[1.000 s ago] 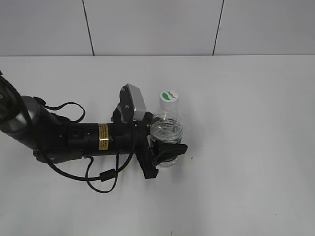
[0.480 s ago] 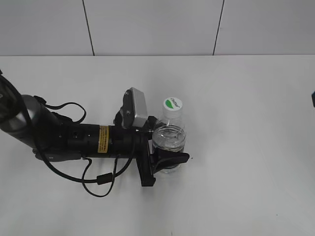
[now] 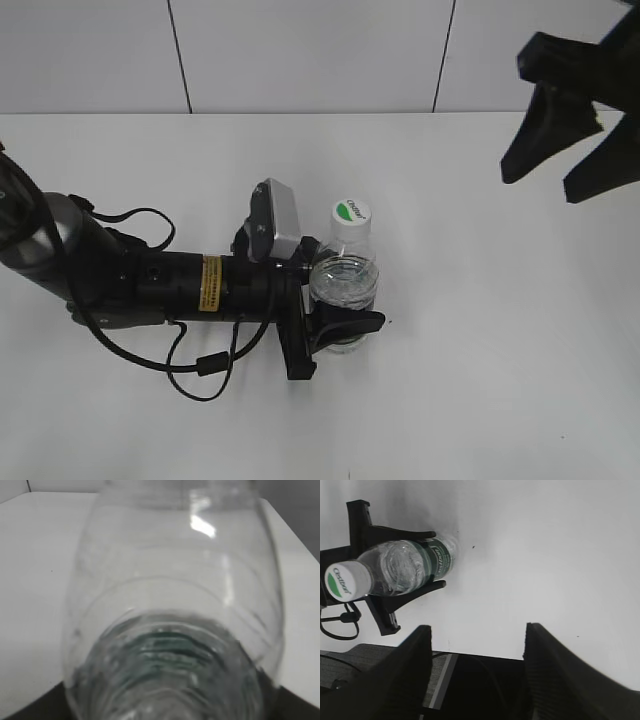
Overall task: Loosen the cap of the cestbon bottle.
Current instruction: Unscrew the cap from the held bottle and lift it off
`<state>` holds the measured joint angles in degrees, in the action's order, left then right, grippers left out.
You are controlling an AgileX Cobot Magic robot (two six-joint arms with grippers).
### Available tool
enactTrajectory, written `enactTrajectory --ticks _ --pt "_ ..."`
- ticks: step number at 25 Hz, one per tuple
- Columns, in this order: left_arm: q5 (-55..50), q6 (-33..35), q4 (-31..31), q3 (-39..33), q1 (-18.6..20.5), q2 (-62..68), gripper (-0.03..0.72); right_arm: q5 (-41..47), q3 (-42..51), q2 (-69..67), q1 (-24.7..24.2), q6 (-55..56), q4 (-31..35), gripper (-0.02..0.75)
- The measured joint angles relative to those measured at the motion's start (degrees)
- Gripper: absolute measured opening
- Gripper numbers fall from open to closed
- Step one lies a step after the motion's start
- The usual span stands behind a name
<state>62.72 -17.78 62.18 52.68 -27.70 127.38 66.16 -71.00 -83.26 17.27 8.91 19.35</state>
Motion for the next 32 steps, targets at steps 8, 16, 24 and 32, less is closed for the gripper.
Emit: enactTrajectory --ticks 8,16,24,32 --pt "-0.4 0.0 0.1 0.0 0.0 0.0 0.407 0.1 -8.0 -9.0 9.3 7.6 -2.6 0.447" --pt "-0.5 -0.1 0.1 0.1 0.0 0.0 0.407 0.1 -17.2 -17.3 14.4 10.8 -4.9 0.447" --pt "-0.6 -0.2 0.1 0.1 0.0 0.0 0.407 1.3 -18.8 -20.4 17.2 12.3 -5.2 0.447" --pt "-0.6 -0.2 0.1 0.1 0.0 0.0 0.407 0.8 -19.3 -21.1 18.3 12.5 -5.3 0.447"
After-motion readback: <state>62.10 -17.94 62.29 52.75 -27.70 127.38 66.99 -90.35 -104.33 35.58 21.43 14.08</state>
